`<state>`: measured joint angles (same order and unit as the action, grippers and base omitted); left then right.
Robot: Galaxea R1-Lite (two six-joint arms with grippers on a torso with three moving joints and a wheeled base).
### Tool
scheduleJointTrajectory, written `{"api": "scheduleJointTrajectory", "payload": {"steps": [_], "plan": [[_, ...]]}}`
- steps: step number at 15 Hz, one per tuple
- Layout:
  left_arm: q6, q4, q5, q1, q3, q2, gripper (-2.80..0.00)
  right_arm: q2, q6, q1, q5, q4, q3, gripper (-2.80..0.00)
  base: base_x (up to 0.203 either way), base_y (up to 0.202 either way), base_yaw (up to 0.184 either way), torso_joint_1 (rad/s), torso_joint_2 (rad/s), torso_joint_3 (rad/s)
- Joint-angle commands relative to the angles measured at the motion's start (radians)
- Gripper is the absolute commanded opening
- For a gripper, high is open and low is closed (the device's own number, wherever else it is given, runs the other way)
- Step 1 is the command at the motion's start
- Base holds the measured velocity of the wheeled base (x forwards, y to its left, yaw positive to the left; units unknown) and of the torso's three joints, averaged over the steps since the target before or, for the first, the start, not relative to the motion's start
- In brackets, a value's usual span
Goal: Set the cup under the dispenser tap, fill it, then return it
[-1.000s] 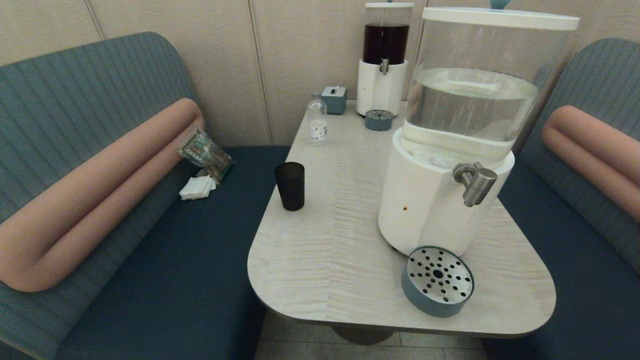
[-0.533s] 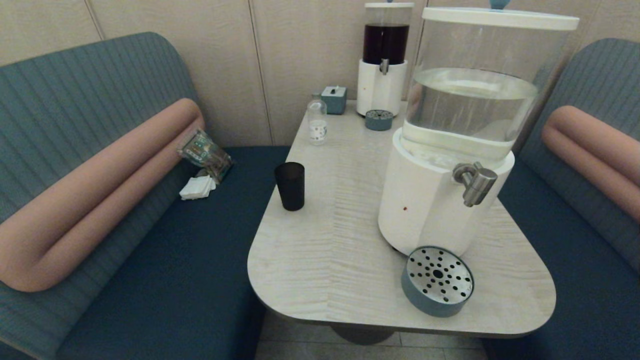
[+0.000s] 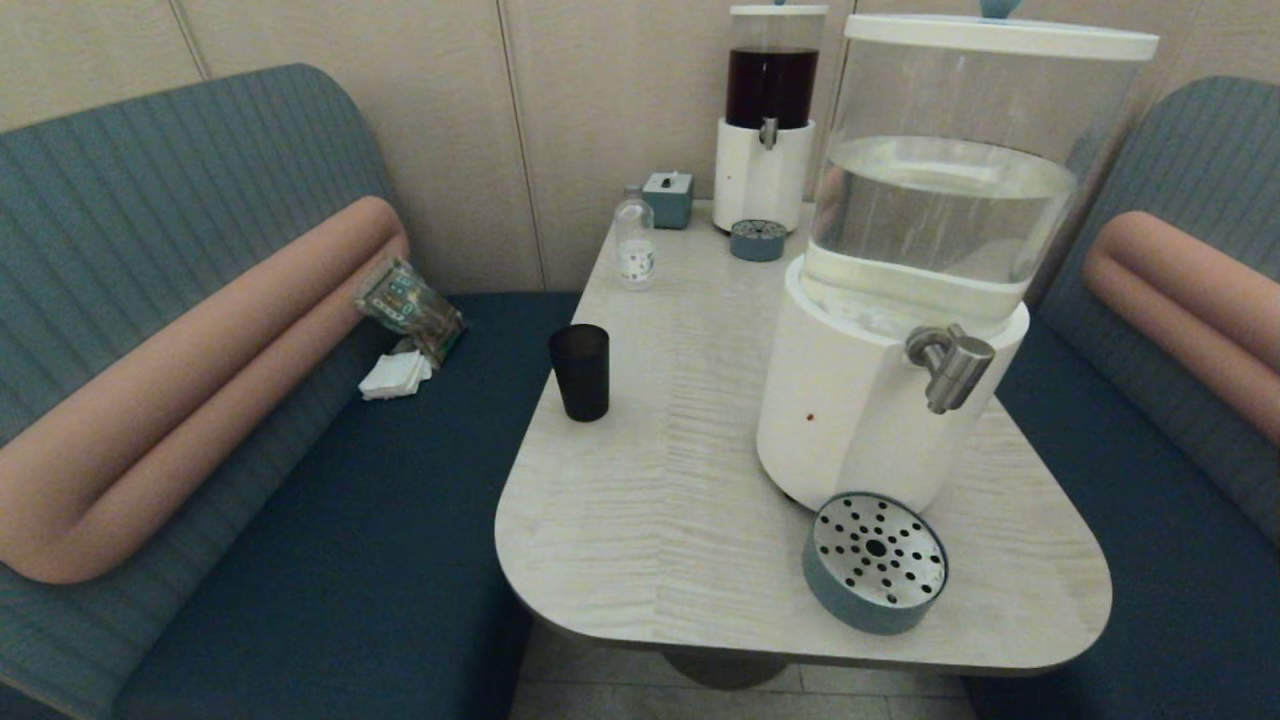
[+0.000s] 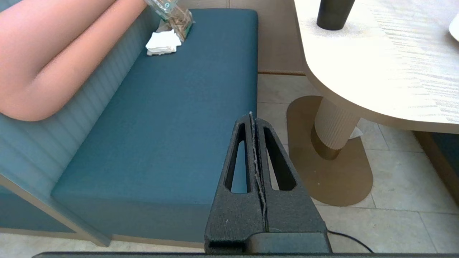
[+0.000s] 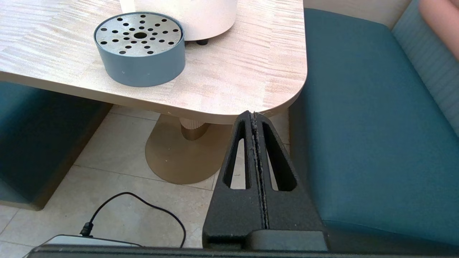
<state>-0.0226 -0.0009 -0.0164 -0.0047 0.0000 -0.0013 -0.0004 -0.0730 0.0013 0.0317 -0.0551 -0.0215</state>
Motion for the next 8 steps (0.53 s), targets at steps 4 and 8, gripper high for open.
{"api": "scheduleJointTrajectory", "payload": {"steps": [4, 8], "plan": [[-0.004, -0.002, 0.000, 0.000, 0.002, 0.001, -2.80, -0.001, -0.001, 0.000, -0.001, 0.000, 0.000, -2.80, 0.000, 0.000, 0.000, 0.000, 0.00, 0.000], [-0.005, 0.000, -0.002, 0.000, 0.002, 0.001, -2.80, -0.001, -0.001, 0.000, 0.001, 0.000, 0.000, -2.80, 0.000, 0.000, 0.000, 0.000, 0.00, 0.000]]}}
